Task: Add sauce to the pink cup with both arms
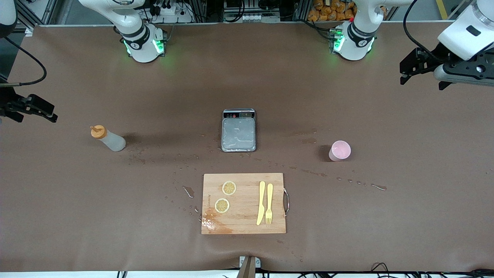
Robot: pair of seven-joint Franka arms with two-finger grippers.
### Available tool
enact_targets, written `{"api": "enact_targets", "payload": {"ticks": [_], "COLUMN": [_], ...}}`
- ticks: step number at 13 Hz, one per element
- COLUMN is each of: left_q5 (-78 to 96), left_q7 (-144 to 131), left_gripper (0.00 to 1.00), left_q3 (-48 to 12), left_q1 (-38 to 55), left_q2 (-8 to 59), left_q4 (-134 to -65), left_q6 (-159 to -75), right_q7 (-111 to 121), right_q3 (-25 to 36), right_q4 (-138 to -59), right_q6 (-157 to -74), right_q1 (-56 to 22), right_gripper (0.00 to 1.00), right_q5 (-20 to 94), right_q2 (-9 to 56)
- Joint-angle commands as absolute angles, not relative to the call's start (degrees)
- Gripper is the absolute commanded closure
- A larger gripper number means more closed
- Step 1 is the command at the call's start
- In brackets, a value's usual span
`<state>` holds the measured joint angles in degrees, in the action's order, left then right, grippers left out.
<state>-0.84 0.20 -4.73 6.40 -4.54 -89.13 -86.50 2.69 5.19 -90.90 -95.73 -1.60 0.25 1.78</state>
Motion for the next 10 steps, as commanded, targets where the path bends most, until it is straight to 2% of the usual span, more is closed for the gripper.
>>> {"api": "enact_targets", "payload": {"ticks": [1,5,10], "left_q5": [-0.35,-0.35,-0.09], "left_q7": [0.17,0.0,-0.53], "left_gripper": [0.0,0.0,0.0], "left_q3": [-4.75,-4.75,-4.83], "left_q1": [6.24,6.59,6.95], "left_q2": [-3.95,-3.6,0.26], "left_q4": [-87.54,-87.45,-87.45], "left_q6": [-85.08,-85.17,-87.09], "right_q7": [1.84,2.28,1.67], "right_q3": [5.71,5.71,5.71], "right_q4": [-90.79,-90.79,-90.35], "right_q6": [-94.92,-95.01,-94.92], "right_q1": [-2.37,-2.63,-2.9], "right_gripper": [0.0,0.0,0.0], "right_q5": [0.88,0.79,0.0], "right_q2": [0.97,0.97,1.41]}}
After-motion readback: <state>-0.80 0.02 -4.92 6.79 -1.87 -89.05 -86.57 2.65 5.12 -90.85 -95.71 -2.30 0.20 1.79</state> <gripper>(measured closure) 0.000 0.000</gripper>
